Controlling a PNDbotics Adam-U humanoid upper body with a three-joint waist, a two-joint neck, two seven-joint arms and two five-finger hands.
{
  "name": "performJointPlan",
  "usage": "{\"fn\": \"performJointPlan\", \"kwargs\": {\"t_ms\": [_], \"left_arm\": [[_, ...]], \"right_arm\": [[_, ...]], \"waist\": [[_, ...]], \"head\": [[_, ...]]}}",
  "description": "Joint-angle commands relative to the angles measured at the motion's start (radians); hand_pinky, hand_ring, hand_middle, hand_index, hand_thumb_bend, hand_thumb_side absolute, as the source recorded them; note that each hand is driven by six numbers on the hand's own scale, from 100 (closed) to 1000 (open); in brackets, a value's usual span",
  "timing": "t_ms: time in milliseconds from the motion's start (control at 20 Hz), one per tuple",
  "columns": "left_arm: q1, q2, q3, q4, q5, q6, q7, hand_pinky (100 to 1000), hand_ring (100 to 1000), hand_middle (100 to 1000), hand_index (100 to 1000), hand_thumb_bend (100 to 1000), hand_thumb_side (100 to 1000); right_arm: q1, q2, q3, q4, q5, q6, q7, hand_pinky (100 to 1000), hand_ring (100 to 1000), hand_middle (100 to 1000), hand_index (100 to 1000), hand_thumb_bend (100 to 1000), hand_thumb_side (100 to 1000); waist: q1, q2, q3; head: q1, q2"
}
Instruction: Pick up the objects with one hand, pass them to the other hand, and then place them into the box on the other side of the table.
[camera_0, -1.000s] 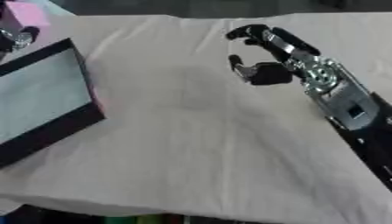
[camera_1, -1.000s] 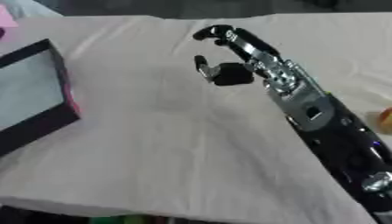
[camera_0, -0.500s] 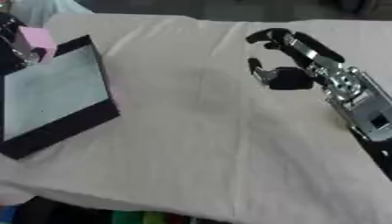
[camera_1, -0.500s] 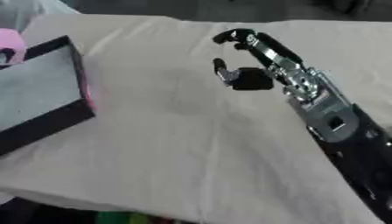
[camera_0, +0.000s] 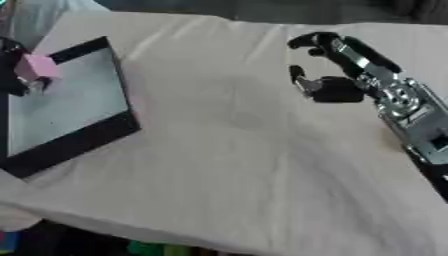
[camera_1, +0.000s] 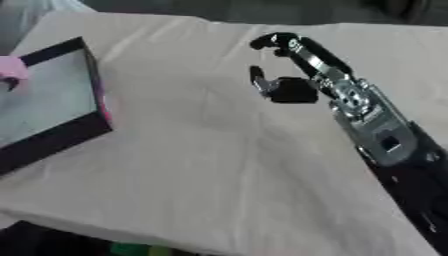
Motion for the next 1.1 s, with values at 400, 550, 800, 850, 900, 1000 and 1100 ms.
{"fn": "performJointPlan", "kwargs": {"t_ms": [400, 550, 800, 850, 900, 1000, 1100], "left_arm": [[-0.027, 0.014, 0.042, 0.045, -0.112, -0.008, -0.006, 865, 853, 791, 873, 876, 655], [-0.022, 0.016, 0.057, 0.034, -0.106, -0.002, 0.012, 864, 845, 787, 862, 785, 678], [-0.001, 0.034, 0.106, -0.068, -0.042, -0.003, 0.079, 875, 824, 803, 863, 461, 641], [0.005, 0.041, 0.115, -0.094, -0.026, 0.0, 0.093, 877, 825, 809, 863, 449, 642], [0.013, 0.049, 0.122, -0.121, -0.01, 0.001, 0.101, 879, 825, 812, 863, 443, 652], [0.033, 0.066, 0.135, -0.168, 0.024, 0.014, 0.111, 881, 823, 812, 861, 437, 656], [0.054, 0.082, 0.142, -0.203, 0.06, 0.036, 0.12, 883, 822, 813, 860, 428, 660]], "right_arm": [[-0.01, -0.016, -0.014, -0.024, 0.01, 0.001, -0.003, 944, 962, 812, 822, 100, 247], [-0.01, -0.02, -0.014, -0.027, 0.008, 0.002, -0.004, 944, 962, 812, 822, 100, 241], [-0.013, -0.042, -0.018, -0.047, -0.001, -0.003, -0.006, 944, 962, 816, 828, 100, 216], [-0.014, -0.051, -0.02, -0.054, -0.005, -0.004, -0.005, 944, 962, 818, 831, 100, 214], [-0.016, -0.062, -0.023, -0.062, -0.01, -0.004, -0.002, 944, 963, 820, 834, 100, 202], [-0.019, -0.086, -0.029, -0.082, -0.023, -0.003, 0.003, 944, 964, 825, 840, 100, 187], [-0.017, -0.115, -0.033, -0.102, -0.041, 0.005, 0.016, 945, 966, 831, 846, 100, 237]], "waist": [[0.001, -0.016, -0.003], [0.002, -0.018, -0.005], [0.001, -0.027, -0.008], [0.0, -0.03, -0.011], [-0.002, -0.034, -0.014], [-0.006, -0.043, -0.023], [-0.013, -0.054, -0.035]], "head": [[-0.02, -0.014], [-0.035, -0.009], [-0.144, 0.008], [-0.164, 0.011], [-0.178, 0.013], [-0.198, 0.021], [-0.208, 0.031]]}}
